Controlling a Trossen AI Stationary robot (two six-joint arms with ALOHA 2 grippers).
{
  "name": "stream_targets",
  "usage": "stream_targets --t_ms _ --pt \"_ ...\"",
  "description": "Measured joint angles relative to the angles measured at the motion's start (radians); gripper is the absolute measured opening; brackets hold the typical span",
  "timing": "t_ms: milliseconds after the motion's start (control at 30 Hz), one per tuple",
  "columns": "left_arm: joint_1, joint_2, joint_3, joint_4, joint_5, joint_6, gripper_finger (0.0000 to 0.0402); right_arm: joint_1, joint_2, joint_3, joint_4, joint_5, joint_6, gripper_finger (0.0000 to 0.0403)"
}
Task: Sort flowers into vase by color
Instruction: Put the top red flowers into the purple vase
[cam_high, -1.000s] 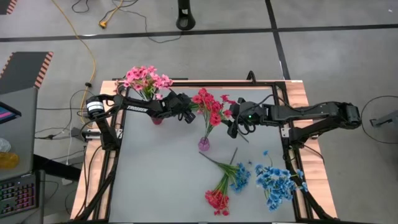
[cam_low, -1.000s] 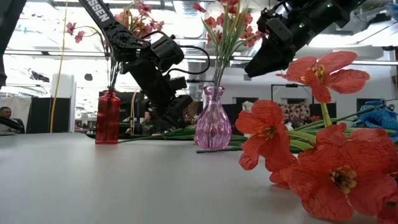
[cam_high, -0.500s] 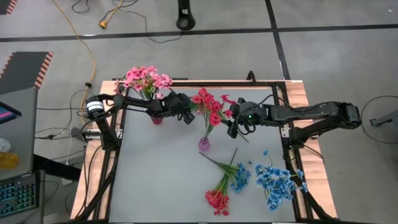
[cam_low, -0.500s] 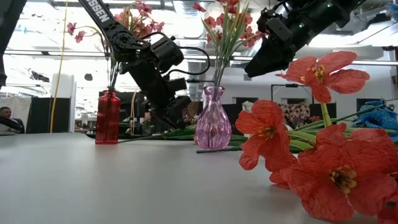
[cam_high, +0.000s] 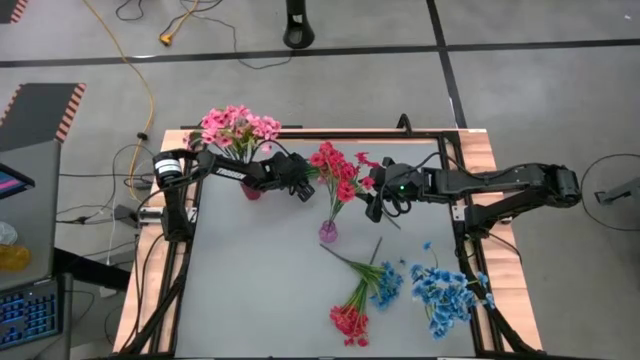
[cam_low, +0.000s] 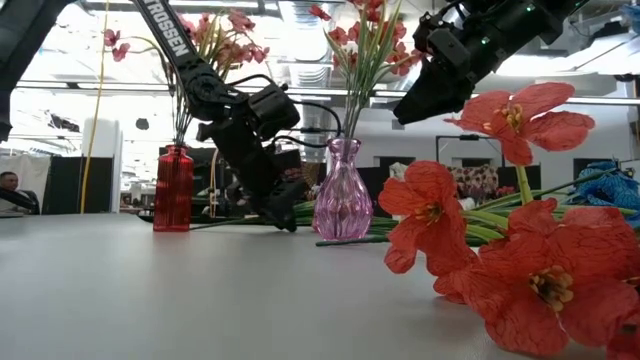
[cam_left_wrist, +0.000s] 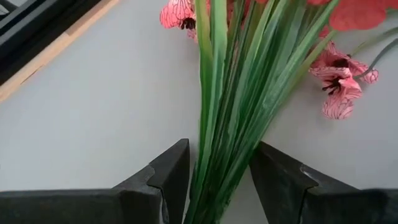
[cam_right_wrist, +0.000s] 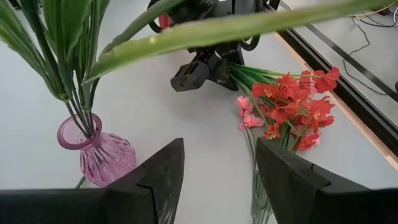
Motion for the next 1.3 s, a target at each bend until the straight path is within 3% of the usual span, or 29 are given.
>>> stream_targets --t_ms 167,600,933,1300 --pt "-0.002 -0.003 -0.002 0.013 0.005 -0.011 0.013 0.0 0.0 0.0 0.0 0.0 0.0 0.0226" --pt "-0.015 -0.002 -0.004 0.041 0.01 -0.112 0.0011 0.0 0.0 0.0 0.0 0.0 0.0 0.0226" --pt "-0.056 -0.01 -0.004 0.045 0.014 -0.16 0.0013 0.0 0.0 0.0 0.0 0.0 0.0 0.0226" --pt "-0.093 -0.134 -0.004 0.032 0.012 -0.177 0.001 0.0 0.0 0.0 0.0 0.0 0.0 0.0226"
